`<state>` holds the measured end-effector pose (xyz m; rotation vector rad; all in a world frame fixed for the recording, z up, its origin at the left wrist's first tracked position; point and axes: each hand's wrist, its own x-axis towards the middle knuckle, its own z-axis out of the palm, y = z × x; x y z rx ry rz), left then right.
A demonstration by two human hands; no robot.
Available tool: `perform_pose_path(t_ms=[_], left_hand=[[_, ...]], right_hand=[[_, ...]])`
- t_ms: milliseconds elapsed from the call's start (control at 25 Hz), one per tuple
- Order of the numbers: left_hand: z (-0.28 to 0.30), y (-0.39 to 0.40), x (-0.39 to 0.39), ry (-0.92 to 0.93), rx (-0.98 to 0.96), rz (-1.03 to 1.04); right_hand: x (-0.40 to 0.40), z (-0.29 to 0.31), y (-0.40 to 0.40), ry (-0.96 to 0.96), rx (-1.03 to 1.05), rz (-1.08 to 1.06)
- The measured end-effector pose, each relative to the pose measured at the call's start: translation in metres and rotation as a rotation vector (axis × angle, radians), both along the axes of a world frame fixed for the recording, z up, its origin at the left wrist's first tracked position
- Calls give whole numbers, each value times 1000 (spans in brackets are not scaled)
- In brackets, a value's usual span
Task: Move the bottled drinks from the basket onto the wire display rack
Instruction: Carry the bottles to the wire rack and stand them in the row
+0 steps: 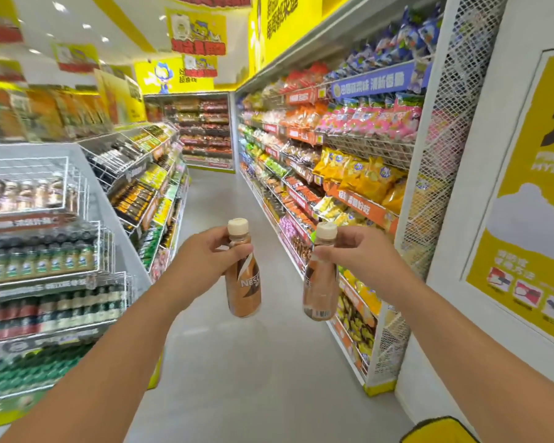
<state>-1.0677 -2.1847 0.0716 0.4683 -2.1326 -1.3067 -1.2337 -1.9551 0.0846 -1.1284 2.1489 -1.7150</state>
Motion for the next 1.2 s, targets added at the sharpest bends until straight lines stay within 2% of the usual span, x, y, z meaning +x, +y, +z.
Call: perform_pose_path(t_ms=[400, 720, 960, 1200], left_hand=[[22, -123, 168, 5, -18, 303], [22, -291, 314, -27, -26, 443], [37, -412, 376, -63, -29, 475], [46, -519, 395, -31, -41, 497]], right_hand=[[114, 22, -195, 26, 40, 325], [238, 24, -395, -4, 17, 465], [297, 39, -531, 5, 27, 490], [316, 50, -654, 57, 81, 568]])
